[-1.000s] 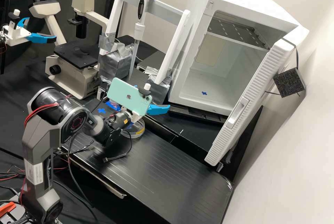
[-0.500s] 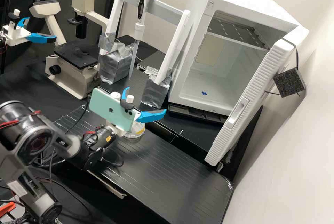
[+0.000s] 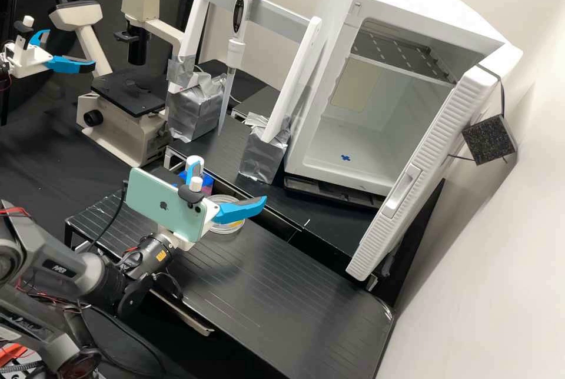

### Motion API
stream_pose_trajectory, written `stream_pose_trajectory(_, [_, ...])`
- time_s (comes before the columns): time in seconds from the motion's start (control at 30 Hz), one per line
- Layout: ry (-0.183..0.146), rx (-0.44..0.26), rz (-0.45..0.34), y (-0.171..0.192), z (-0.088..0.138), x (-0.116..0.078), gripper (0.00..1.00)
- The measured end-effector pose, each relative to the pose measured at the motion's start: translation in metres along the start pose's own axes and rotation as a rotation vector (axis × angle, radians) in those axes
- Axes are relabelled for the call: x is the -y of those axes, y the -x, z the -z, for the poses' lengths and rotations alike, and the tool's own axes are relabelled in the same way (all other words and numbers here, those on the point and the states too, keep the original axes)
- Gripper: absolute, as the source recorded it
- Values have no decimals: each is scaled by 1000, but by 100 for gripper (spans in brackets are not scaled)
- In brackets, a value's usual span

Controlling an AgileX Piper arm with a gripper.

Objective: Move the petri dish to the incubator

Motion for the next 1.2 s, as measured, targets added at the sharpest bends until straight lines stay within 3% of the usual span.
stream_pose_trajectory(0.33, [-12,46,134,2,-18,8,100])
stream_pose_trajectory(0.63, [-7,78,179,7,-28,8,100])
stream_pose_trajectory(0.8, [-30,85,220,6,-31,14,100])
stream_pose_trajectory(1.13, [-44,84,197,0,-34,18,100])
stream_pose_trajectory(1.17, [-47,83,194,0,-34,18,0])
stream_pose_trajectory(1.2, [-47,84,189,-1,-35,18,0])
